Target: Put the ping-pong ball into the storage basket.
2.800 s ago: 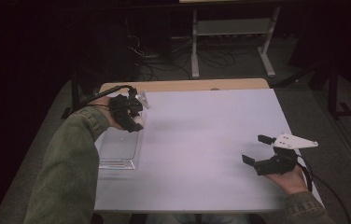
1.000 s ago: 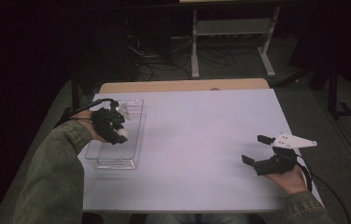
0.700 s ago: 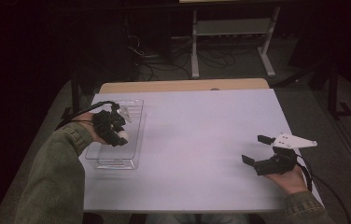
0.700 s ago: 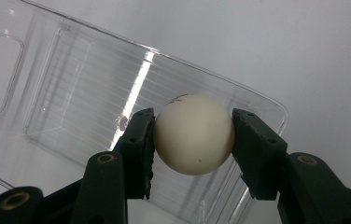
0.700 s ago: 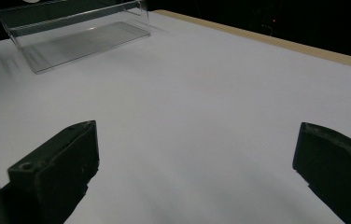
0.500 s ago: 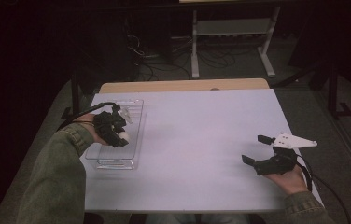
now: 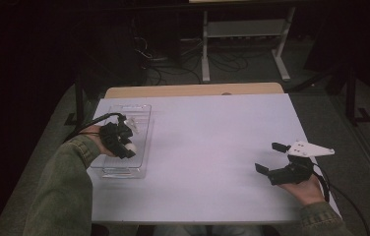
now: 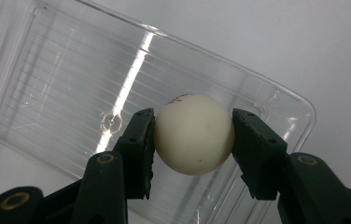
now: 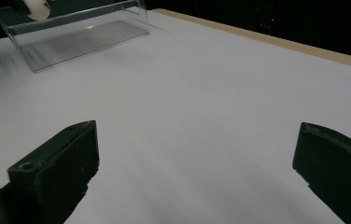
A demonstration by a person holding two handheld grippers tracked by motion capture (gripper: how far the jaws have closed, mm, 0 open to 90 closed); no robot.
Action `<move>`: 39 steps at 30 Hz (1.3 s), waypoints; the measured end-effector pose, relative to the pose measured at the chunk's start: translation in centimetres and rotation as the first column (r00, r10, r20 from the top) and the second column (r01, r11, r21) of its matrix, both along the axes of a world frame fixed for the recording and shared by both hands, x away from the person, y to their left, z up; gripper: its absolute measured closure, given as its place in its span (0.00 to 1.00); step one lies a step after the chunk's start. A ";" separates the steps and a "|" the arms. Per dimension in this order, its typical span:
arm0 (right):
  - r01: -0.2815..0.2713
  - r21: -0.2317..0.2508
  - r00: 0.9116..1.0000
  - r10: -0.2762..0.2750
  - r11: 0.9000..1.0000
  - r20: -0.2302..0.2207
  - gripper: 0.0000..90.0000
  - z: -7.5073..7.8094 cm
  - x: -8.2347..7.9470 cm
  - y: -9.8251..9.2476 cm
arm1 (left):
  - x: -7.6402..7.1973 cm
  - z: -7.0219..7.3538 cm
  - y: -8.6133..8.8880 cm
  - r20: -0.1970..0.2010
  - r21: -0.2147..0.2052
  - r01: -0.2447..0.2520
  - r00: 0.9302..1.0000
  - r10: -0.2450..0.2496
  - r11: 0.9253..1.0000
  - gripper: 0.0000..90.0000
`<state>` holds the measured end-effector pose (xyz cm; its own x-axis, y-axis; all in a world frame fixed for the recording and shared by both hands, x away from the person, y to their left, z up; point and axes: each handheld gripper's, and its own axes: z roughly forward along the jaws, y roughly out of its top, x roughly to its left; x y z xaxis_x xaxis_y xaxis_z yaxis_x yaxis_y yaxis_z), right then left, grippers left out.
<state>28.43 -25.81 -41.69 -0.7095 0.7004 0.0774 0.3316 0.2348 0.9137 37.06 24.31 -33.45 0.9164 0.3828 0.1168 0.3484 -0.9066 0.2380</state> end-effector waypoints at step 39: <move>0.000 0.008 1.000 0.000 1.000 -0.001 0.00 0.0 -0.1 -0.1 | 1.7 -4.3 0.1 -0.057 0.012 -0.052 0.997 0.053 0.999 0.56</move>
<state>28.36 -25.89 -41.68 -0.7093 0.7000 0.0831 0.3321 0.2278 0.9153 38.78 24.38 -37.80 0.9003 0.4299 0.0687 0.4087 -0.8889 0.2070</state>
